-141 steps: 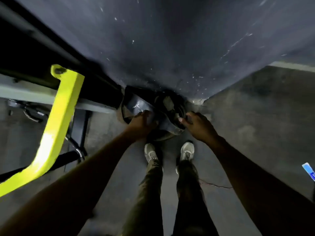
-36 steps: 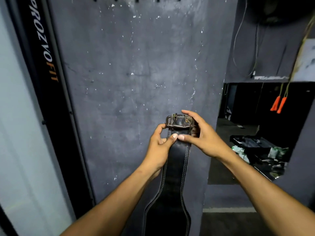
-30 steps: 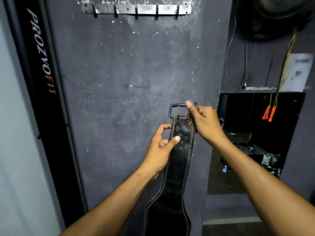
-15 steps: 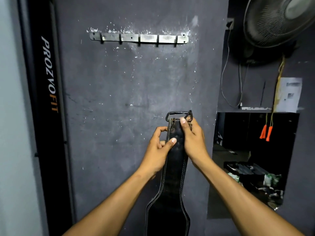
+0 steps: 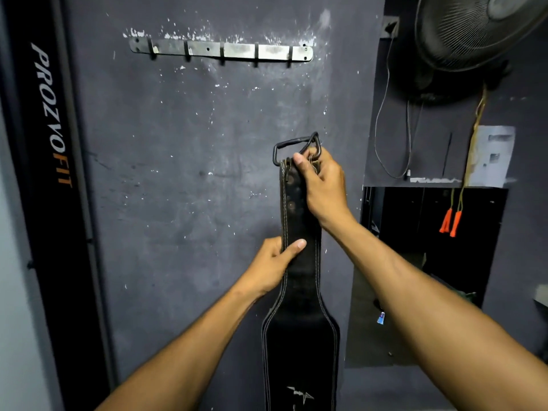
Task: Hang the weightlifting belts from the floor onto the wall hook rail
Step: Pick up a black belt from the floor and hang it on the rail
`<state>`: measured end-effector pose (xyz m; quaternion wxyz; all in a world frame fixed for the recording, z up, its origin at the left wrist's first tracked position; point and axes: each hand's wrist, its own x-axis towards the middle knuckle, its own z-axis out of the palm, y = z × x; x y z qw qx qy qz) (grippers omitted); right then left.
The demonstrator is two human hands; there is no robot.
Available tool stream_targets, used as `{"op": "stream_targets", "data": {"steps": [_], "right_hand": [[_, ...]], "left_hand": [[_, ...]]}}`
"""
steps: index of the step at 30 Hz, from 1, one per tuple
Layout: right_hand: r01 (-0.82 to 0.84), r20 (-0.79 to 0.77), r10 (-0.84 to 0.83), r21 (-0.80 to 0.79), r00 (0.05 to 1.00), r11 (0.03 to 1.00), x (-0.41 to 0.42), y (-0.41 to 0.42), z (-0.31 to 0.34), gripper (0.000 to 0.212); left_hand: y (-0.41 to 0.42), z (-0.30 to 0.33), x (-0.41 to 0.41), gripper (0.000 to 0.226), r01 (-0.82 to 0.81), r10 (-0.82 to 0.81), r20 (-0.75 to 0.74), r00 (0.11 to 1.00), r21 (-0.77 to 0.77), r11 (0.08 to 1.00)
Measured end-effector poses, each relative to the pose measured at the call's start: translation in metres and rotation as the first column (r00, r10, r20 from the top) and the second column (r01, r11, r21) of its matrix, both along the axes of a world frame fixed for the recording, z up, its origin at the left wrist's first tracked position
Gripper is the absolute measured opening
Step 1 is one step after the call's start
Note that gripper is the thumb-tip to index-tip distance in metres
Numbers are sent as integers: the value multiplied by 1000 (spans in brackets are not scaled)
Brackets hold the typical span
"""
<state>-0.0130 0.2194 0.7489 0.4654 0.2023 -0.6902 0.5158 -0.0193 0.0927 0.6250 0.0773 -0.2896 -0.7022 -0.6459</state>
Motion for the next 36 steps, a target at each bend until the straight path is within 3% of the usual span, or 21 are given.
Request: {"op": "stream_targets", "data": {"steps": [1, 3, 5, 6, 8, 12, 16, 19, 24, 28, 30, 33, 36], "right_hand": [[8, -3, -8, -3, 1000, 1000, -3, 2, 0, 20], [-1, 7, 1, -19, 1000, 1000, -8, 6, -4, 21], [-19, 12, 19, -30, 1000, 999, -10, 9, -8, 23], [-22, 13, 23, -31, 1000, 999, -10, 11, -8, 24], [-20, 15, 20, -42, 1000, 999, -9, 15, -2, 27], [-36, 3, 36, -96, 999, 995, -12, 23, 9, 24], [-57, 0, 57, -116, 998, 992, -23, 29, 12, 25], [-68, -6, 67, -137, 998, 988, -35, 36, 16, 27], [-121, -3, 121, -139, 993, 983, -44, 27, 15, 26], [-141, 1, 142, -121, 990, 983, -45, 17, 11, 25], [-148, -3, 149, -114, 989, 982, -46, 15, 9, 23], [-162, -7, 163, -114, 987, 980, -48, 12, 6, 21], [-158, -4, 158, -114, 987, 981, -51, 14, 1, 21]], "left_hand": [[2, -3, -4, 66, -12, 12, 11, 1000, 7, 1000], [7, -7, -3, 40, 43, -44, 28, 999, 50, 998], [5, -22, 0, 14, 139, -139, 87, 986, 2, 990], [3, -36, 3, 14, 190, -181, 122, 976, -72, 979], [0, -69, 4, 21, 215, -178, 202, 963, -183, 959], [2, -86, 4, 18, 155, -133, 207, 969, -93, 984], [-8, -93, 8, 31, 184, -162, 263, 951, -60, 981], [-25, -137, 9, 41, 163, -120, 328, 937, -105, 981], [-31, -189, 8, 36, 74, -17, 418, 908, -120, 990], [-41, -211, 9, 49, 124, 30, 459, 888, -301, 946], [-47, -226, 5, 41, 100, 91, 460, 883, -374, 922], [-52, -222, -3, 51, 86, 128, 429, 894, -446, 891], [-46, -177, -4, 45, 140, -8, 395, 918, -307, 941]]}}
